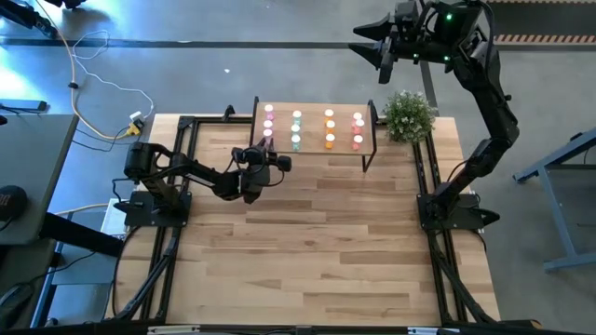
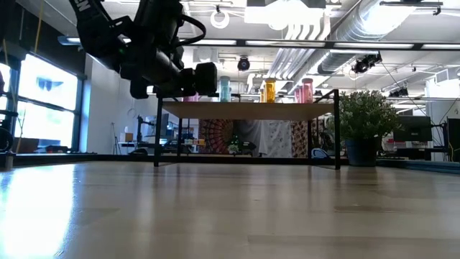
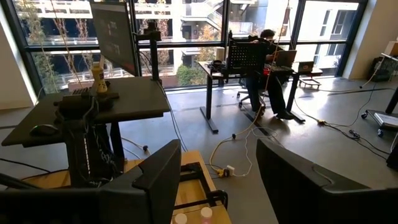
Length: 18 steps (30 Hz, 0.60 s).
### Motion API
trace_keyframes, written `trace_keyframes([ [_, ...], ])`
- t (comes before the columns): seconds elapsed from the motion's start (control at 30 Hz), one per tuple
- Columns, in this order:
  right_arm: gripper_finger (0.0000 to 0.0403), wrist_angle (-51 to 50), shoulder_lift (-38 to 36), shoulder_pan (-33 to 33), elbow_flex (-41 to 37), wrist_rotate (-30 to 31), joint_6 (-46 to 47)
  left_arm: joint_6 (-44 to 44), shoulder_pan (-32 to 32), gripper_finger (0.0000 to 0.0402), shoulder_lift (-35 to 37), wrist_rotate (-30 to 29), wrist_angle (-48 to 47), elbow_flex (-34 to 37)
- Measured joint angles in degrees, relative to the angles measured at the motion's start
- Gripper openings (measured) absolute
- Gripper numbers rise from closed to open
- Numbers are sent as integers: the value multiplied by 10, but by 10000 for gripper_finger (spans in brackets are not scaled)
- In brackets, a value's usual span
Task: Pick and place medicine bottles onto shelf by color
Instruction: Put the violet pill bottle on the shelf aligned with the other violet pill bottles
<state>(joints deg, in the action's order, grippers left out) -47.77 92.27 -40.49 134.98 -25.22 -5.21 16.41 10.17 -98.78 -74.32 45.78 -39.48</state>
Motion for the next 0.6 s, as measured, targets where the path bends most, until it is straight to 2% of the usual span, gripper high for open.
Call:
trace_keyframes([
  [0.4, 201, 0, 0, 0, 0, 0, -2, 15, 0, 150, -1, 4, -1, 0],
  [0.6, 201, 0, 0, 0, 0, 0, -4, -5, 0, 164, -1, 3, 5, -6],
])
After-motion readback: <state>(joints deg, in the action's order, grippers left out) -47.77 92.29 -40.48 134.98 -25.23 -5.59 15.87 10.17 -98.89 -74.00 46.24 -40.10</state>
